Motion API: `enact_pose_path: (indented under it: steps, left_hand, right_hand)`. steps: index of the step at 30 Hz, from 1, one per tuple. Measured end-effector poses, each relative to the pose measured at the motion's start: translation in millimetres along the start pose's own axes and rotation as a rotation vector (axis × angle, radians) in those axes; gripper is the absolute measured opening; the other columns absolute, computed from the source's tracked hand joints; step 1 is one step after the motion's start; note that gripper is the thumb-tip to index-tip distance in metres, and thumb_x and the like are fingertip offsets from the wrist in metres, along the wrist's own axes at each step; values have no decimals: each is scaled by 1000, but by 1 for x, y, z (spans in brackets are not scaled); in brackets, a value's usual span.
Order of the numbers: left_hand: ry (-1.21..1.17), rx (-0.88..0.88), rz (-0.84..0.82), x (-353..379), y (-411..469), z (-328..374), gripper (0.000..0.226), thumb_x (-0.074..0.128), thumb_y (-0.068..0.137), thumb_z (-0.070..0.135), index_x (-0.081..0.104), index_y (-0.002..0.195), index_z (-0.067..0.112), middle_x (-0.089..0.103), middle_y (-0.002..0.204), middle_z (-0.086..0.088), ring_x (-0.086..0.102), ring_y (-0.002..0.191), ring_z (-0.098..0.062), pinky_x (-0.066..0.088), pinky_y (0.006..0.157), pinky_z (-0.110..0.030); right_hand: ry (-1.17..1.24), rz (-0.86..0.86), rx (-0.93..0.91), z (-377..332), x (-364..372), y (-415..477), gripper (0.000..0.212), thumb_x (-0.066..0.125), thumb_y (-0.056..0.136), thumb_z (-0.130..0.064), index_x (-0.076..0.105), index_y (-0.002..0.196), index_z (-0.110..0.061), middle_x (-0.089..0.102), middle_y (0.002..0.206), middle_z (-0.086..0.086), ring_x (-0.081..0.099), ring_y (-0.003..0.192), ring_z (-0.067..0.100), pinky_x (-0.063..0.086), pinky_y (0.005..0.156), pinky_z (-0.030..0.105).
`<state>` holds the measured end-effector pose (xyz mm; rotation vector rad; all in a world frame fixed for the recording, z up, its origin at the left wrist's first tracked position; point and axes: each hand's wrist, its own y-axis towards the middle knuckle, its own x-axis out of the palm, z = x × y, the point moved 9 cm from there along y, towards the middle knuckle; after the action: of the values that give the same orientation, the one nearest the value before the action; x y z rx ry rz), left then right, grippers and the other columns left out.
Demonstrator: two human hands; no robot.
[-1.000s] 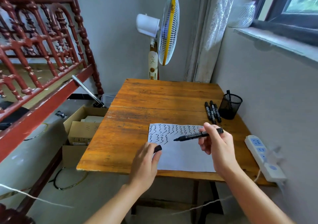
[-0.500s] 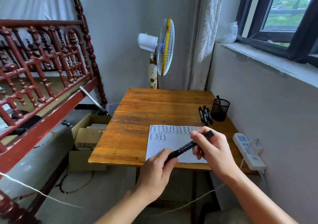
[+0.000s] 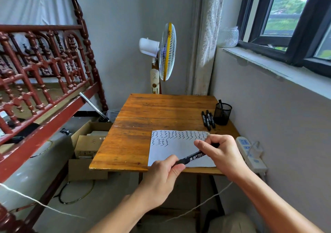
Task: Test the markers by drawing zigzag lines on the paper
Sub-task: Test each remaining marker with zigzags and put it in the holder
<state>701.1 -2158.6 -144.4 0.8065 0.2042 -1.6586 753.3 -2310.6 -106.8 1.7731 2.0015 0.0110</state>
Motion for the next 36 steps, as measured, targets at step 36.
enact_pose_path:
  steps: [36]
  left_hand:
    - [703,-87,111,54,91,-189,26,41,83,42,54,83,19,52,81,4,46,77,-13,44,65,-28]
  right_hand:
    - [-450,592,562,228,-156,245,26,65,88,-30,69,102,-9,71,109,14,66,99,35,52,85,40]
